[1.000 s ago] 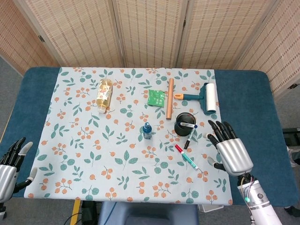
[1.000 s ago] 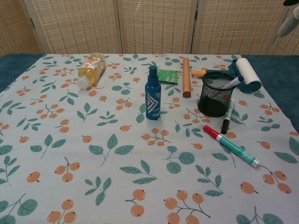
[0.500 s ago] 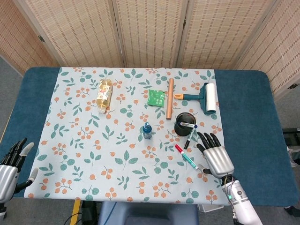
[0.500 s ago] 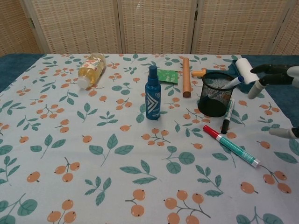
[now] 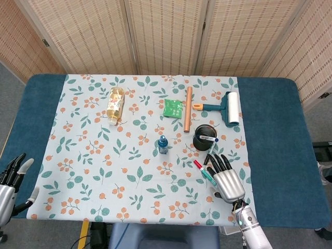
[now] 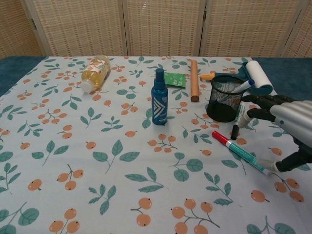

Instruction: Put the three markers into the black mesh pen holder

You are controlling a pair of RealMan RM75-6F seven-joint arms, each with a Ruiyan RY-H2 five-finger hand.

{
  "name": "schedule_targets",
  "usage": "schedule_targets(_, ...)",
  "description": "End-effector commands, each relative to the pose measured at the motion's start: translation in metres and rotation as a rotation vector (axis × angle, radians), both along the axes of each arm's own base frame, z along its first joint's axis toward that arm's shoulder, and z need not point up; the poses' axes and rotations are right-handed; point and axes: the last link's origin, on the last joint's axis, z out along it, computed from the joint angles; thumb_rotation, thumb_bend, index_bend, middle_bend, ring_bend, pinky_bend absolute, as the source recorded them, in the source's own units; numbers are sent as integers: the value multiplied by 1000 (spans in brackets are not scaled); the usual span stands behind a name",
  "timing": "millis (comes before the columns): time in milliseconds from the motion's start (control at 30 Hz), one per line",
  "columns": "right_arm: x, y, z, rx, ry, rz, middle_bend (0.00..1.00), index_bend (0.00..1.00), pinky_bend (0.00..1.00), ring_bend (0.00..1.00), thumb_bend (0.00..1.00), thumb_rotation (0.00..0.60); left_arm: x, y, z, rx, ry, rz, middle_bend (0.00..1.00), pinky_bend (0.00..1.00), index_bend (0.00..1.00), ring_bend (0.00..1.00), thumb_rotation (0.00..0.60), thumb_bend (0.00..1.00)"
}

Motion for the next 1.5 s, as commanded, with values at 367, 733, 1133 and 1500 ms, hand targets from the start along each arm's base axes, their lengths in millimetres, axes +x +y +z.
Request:
schedule_targets(367, -12, 5, -18, -36, 35, 18, 0, 284, 0, 0, 229, 600, 0, -6, 7, 21, -17, -9, 20, 271, 0, 9, 600, 423)
schedule_targets(733, -19, 0, -30, -21, 40, 4, 0, 284, 0, 0, 230, 600, 0, -8, 10, 30, -23, -11, 20, 271, 0, 9, 600, 423)
schedule_targets(1133, -32, -6, -29, -52, 88, -5, 0, 284, 0, 0, 231, 600, 0, -9, 12, 41, -26, -15, 20, 271, 0, 9, 600, 423)
schedule_targets(1500, -50, -15, 8, -139, 131, -21, 0, 284, 0, 0, 236, 600, 1, -14, 13, 63, -20, -12, 20, 271, 0, 9, 600, 423)
